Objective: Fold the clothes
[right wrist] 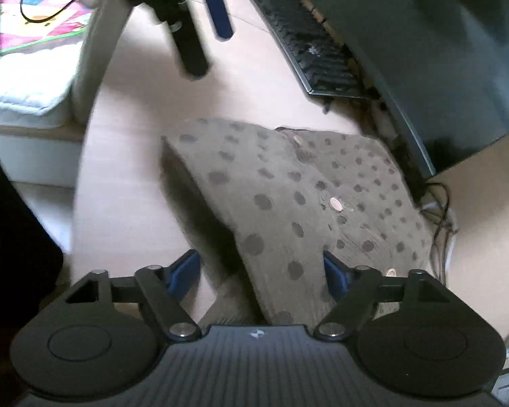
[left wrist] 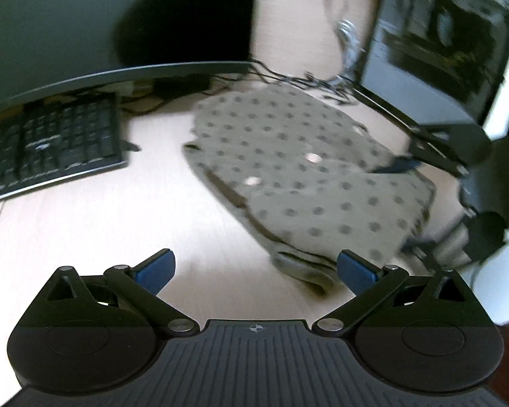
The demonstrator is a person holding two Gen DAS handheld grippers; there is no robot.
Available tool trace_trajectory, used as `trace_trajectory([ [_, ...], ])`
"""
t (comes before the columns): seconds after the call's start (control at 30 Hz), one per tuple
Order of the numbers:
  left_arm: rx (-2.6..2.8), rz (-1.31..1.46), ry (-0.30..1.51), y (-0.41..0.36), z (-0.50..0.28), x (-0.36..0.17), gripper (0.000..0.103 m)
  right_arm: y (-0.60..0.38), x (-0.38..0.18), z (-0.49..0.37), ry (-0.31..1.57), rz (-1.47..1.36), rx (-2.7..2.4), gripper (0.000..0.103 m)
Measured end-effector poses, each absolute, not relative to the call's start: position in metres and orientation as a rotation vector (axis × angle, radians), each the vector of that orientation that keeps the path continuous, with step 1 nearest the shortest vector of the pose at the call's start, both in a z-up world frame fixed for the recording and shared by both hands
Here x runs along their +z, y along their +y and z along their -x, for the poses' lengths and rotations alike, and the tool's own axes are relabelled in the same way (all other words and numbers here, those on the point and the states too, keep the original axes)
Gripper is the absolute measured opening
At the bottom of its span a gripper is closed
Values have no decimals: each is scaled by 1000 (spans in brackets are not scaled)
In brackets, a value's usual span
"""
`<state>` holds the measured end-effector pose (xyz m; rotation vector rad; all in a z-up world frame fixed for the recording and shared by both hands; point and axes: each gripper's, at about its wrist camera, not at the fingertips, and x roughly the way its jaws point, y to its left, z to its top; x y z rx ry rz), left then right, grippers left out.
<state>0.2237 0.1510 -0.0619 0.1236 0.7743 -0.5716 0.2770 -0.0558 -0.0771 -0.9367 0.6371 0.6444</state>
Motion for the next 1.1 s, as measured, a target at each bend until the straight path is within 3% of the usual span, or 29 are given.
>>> trace_trajectory([
  [0.07,-598,-182,766,139,-219,-63,103,-61,-70,-295,717,780,596,45],
  [0.27,-652,-432,694,102,-210,-73,103,-134,-46,-373,1058,-48,497,43],
  [0.43,-596,-631,622,66,-227,-93,103,-155,-52,-384,1117,-274,490,44],
  [0.53,-562,-573,615,56,-250,-88,103,-148,-41,-373,1056,-177,510,52],
  [0.6,-550,-438,657,59,-271,-76,103,-139,-26,-345,922,5,531,81],
  [0.7,-549,-278,732,67,-293,-70,103,-125,-14,-296,686,321,521,84],
  [0.83,-573,-157,791,69,-304,-68,103,-96,-49,-259,518,686,453,84],
  [1.0,-619,-50,843,73,-305,-68,103,-58,-89,-277,433,899,356,81],
  [1.03,-626,-41,844,76,-302,-68,103,-56,-89,-287,445,889,353,74],
  [1.07,-630,-50,836,77,-300,-66,103,-58,-84,-300,491,847,362,51],
  [1.1,-639,-68,819,79,-294,-62,103,-63,-76,-311,546,774,386,44],
])
